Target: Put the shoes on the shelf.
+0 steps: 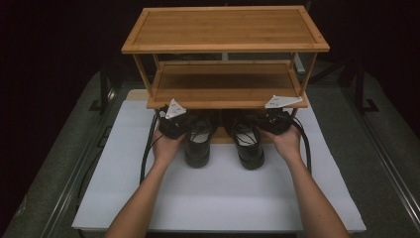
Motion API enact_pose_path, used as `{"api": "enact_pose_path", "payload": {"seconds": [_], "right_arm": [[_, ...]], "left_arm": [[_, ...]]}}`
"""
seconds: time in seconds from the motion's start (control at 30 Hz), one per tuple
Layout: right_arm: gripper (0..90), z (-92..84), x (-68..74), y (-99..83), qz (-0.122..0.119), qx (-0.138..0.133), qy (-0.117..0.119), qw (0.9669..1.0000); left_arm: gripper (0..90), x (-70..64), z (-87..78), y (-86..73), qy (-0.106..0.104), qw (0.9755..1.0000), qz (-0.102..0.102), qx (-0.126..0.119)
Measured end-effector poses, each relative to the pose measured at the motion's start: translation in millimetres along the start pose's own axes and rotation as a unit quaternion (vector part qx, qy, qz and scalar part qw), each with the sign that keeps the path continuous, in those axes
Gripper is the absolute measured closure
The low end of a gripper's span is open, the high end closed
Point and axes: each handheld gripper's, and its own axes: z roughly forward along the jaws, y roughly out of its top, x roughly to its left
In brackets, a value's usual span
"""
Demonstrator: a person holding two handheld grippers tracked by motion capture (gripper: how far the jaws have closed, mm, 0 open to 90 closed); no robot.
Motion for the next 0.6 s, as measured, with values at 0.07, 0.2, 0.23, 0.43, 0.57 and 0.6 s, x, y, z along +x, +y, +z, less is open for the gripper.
{"api": "enact_pose_path", "payload": {"seconds": [0.07, 0.2, 0.23, 0.43, 0.57, 0.6], "right_arm": [[88.2, 0.4, 0.3, -0.6, -0.001, 0.000, -0.002, 1.0000], [88.1, -0.3, -0.3, -3.5, 0.003, 0.000, 0.000, 1.0000], [88.1, -0.4, 0.1, -5.0, 0.007, 0.001, 0.002, 1.0000], [82.9, -3.4, 2.1, -12.6, 0.006, 0.010, -0.008, 0.9999], [72.1, -14.6, 5.6, -11.4, 0.011, 0.002, -0.007, 0.9999], [67.3, -17.8, 6.9, -11.1, 0.009, 0.001, -0.006, 0.9999]], "left_arm": [[87.9, 0.5, 0.1, -0.7, -0.003, 1.0000, -0.002, 0.000], [87.3, 0.6, -1.4, -4.9, -0.021, 0.9998, -0.005, 0.003], [87.2, 0.4, -2.6, -6.9, -0.026, 0.9996, -0.007, 0.002], [75.8, -0.2, -7.9, -8.8, -0.032, 0.9994, -0.013, -0.002], [58.2, -2.7, -21.2, -3.4, -0.045, 0.9989, -0.012, -0.005], [53.4, -3.3, -25.6, -2.1, -0.051, 0.9986, -0.012, -0.004]]}}
